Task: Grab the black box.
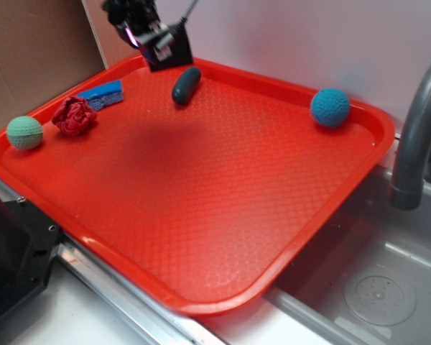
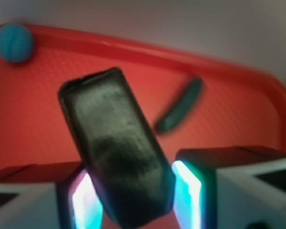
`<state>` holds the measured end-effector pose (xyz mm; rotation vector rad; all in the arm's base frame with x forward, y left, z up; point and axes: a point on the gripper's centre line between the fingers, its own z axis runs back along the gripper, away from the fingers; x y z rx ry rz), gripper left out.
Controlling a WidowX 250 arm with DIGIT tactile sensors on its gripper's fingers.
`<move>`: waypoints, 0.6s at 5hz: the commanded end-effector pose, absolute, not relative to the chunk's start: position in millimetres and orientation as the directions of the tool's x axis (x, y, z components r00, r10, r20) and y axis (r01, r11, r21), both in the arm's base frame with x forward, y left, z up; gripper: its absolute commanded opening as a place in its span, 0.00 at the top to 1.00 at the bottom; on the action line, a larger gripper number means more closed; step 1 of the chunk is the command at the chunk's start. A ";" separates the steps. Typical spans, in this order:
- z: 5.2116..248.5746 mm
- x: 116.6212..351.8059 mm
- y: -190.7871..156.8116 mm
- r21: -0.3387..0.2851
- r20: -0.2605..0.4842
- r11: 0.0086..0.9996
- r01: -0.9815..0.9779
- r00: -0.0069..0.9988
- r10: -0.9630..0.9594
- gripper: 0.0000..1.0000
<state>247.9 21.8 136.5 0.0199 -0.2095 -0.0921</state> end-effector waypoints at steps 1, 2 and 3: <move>232.5 207.1 -19.2 0.071 0.236 0.987 -0.146 0.964 0.125 1.00; 239.8 194.9 -35.0 0.060 0.259 0.982 -0.179 0.953 0.158 1.00; 237.1 194.1 -39.1 0.054 0.241 0.981 -0.184 0.956 0.166 1.00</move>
